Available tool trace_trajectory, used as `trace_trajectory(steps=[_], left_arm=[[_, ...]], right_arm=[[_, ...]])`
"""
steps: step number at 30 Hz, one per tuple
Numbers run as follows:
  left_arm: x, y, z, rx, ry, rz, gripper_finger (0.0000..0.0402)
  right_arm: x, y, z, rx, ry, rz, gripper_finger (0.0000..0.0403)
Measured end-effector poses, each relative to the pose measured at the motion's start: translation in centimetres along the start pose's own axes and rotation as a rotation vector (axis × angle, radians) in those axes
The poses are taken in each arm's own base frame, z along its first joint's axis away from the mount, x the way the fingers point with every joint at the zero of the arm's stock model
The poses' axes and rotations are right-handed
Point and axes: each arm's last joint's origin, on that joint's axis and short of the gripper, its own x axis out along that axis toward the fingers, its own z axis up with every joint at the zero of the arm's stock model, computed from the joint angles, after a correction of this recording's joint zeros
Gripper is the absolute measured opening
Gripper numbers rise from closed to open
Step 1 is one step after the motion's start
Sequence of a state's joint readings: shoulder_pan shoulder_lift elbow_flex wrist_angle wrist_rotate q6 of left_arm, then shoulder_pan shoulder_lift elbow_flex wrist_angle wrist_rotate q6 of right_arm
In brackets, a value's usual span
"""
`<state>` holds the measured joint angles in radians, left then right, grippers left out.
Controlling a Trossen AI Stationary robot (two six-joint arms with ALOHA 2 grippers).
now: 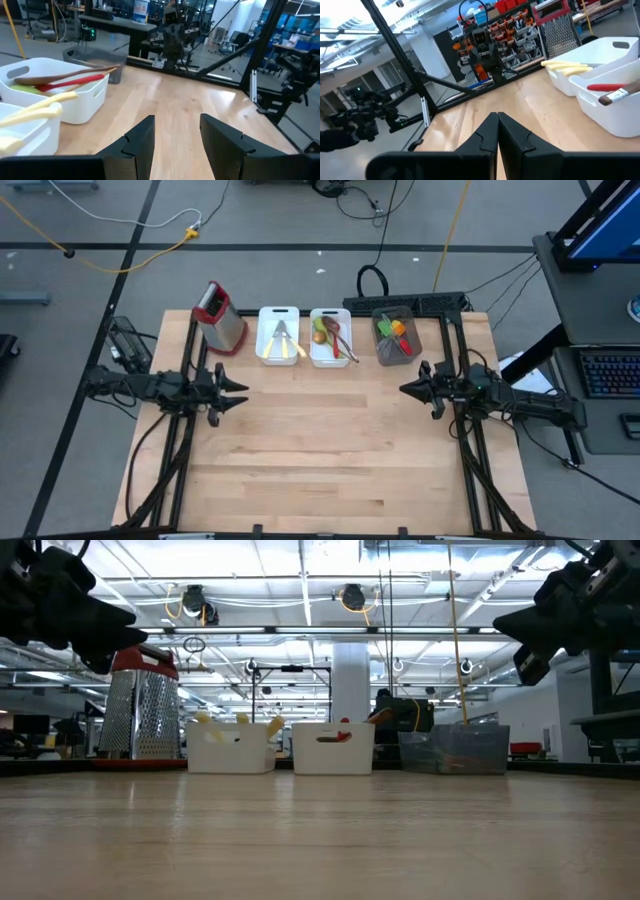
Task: Pick & Place Kitchen Items
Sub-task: Return to Home Position
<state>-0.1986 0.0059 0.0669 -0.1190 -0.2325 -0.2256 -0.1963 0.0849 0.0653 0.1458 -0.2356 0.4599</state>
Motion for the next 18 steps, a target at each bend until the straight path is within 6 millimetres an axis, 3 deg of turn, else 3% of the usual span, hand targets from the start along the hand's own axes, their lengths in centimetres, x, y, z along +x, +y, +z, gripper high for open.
trace_trajectory(steps=[11, 18], left_arm=[[0.0, 0.12, 0.01, 0.022, -0.007, 0.039, 0.0159], [0.0, 0.1, 0.02, 0.017, -0.007, 0.032, 0.0159]], right_arm=[[-0.05, -0.7, -0.58, -0.083, 0.026, -0.151, 0.0004], [-0.06, -0.73, -0.61, -0.091, 0.027, -0.158, 0.0004]])
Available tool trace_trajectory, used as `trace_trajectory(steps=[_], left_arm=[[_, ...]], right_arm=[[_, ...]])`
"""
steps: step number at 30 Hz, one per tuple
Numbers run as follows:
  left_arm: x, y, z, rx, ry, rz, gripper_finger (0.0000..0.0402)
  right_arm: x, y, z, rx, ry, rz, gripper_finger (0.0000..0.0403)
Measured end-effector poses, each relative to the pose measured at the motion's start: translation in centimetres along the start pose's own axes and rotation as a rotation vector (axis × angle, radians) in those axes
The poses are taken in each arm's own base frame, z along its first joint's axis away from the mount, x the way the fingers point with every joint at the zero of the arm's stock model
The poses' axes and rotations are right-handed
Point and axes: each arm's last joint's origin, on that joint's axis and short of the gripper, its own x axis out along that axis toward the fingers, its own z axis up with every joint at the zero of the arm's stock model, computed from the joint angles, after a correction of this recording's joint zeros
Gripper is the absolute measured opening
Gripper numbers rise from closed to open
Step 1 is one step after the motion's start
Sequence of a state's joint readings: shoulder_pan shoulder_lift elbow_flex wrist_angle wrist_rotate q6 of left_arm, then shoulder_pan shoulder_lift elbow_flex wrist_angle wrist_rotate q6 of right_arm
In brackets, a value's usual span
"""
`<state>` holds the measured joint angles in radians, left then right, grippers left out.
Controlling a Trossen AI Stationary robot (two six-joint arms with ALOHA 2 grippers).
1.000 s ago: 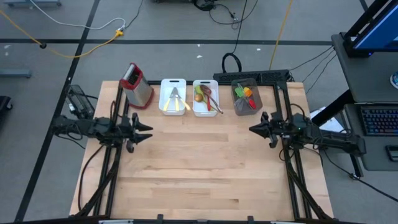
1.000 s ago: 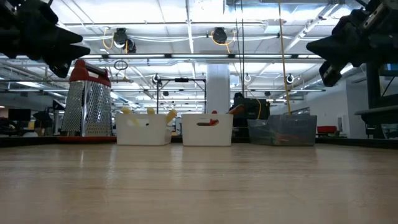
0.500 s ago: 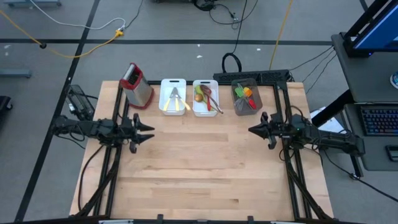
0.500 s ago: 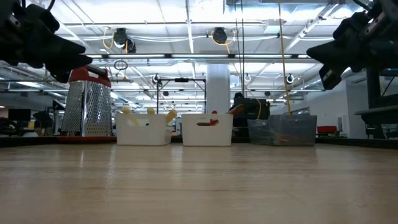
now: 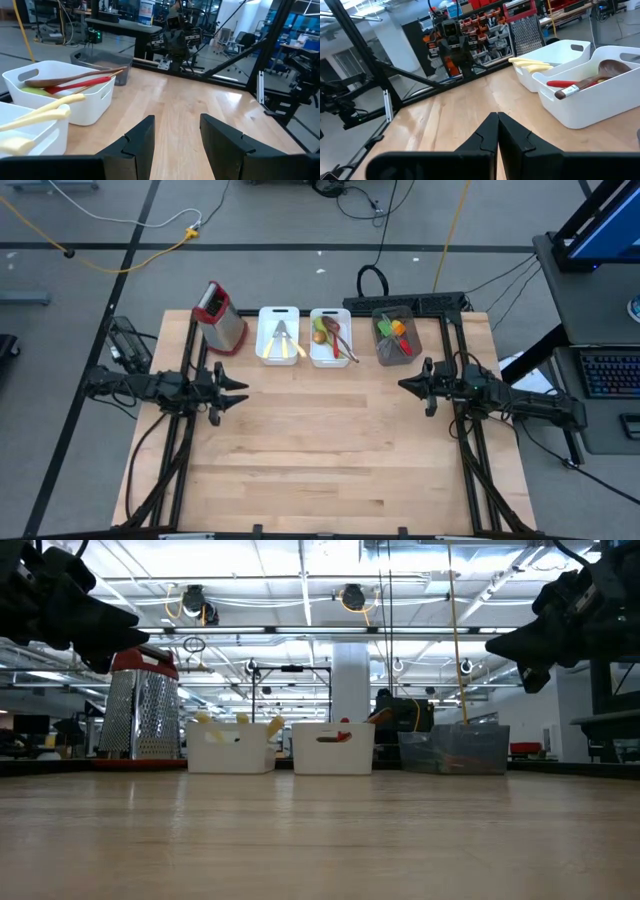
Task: Pick & Place Kitchen Items
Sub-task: Return to Home Position
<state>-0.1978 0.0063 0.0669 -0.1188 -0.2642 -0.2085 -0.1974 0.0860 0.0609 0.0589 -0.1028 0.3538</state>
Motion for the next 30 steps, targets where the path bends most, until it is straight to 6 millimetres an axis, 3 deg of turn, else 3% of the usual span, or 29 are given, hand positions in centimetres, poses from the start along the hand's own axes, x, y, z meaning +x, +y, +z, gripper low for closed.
trace_trajectory(steps=[30], left_arm=[[0.02, -0.03, 0.06, -0.007, -0.011, -0.005, 0.0159]], right_arm=[[0.0, -0.01, -0.03, 0.001, 0.003, 0.0, 0.0004]])
